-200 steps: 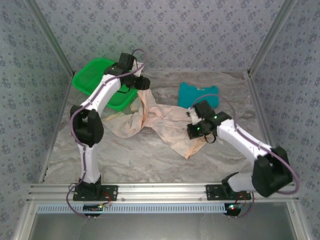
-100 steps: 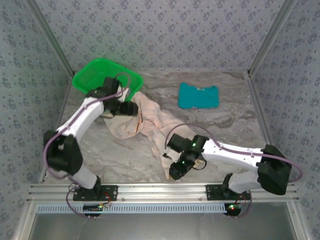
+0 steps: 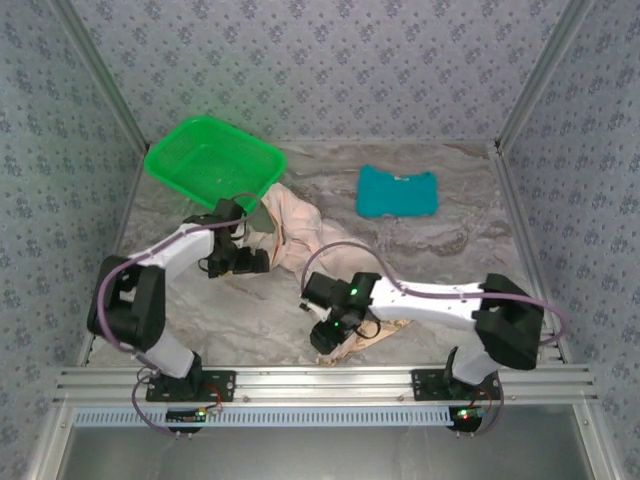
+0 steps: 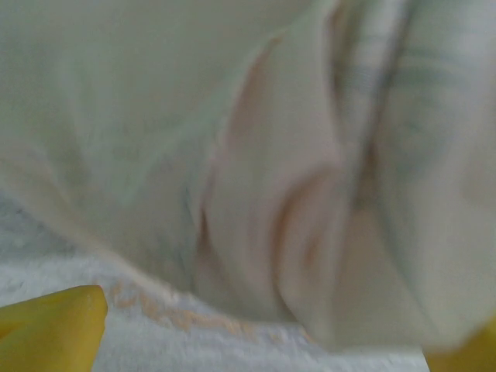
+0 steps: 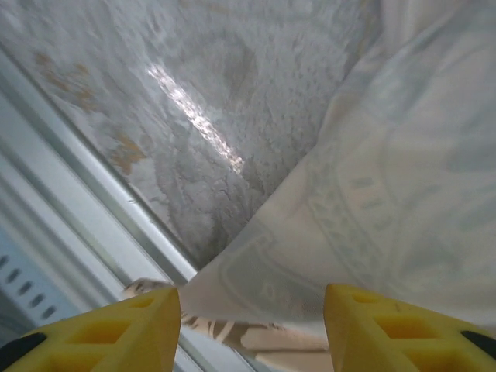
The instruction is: Fold the inside-out t-shirt
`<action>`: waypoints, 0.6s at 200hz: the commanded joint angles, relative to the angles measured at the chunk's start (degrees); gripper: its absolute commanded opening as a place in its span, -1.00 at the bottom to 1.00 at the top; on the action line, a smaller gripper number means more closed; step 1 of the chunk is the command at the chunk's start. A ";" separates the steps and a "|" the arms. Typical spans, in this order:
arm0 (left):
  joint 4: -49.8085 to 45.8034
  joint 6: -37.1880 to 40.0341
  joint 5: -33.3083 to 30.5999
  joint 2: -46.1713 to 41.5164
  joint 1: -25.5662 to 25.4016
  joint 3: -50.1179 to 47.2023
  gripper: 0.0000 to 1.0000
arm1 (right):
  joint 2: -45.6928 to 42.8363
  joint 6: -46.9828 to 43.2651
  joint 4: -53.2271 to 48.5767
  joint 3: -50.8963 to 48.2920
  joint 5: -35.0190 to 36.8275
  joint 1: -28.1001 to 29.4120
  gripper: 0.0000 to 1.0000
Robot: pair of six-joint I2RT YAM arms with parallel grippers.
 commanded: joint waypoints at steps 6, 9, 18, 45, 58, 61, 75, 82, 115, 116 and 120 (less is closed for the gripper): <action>4.61 -1.56 -0.67 4.34 0.07 1.71 0.70 | 4.32 3.93 3.04 0.04 3.64 2.39 -0.11; 4.81 -1.23 0.00 4.83 0.07 1.88 0.55 | 4.87 4.11 3.17 0.02 4.00 2.64 -0.26; 4.63 -0.38 2.34 5.97 0.07 2.64 0.06 | 5.77 5.33 2.12 0.36 6.88 3.19 -0.84; -3.18 2.30 11.69 3.19 0.07 8.13 -0.75 | -3.03 7.37 -2.01 -2.28 11.76 -0.80 -1.00; -7.99 2.44 17.14 -0.17 0.07 12.23 -0.99 | -9.95 4.56 -5.74 -3.09 13.66 -7.22 -1.00; -9.09 2.29 18.50 -0.95 0.07 13.21 -1.00 | -11.43 3.67 -6.74 -3.03 13.91 -8.95 -1.00; -14.01 1.38 24.56 -3.52 0.07 17.90 -1.00 | -17.41 -0.96 -10.99 -1.42 15.26 -17.92 -1.00; -16.09 0.65 27.06 -4.27 0.07 20.34 -1.00 | -19.59 -3.27 -12.72 0.13 15.34 -22.45 -1.00; -19.19 -9.23 33.83 -8.40 1.13 26.55 -1.00 | -25.31 -10.06 -12.74 6.05 6.99 -35.14 -1.00; -18.98 -9.70 33.99 -8.58 1.22 26.60 -1.00 | -25.33 -10.10 -12.62 6.07 6.34 -35.07 -1.00; -18.16 -11.59 34.53 -9.30 1.48 26.57 -1.00 | -25.24 -10.46 -11.98 6.02 3.67 -34.41 -0.92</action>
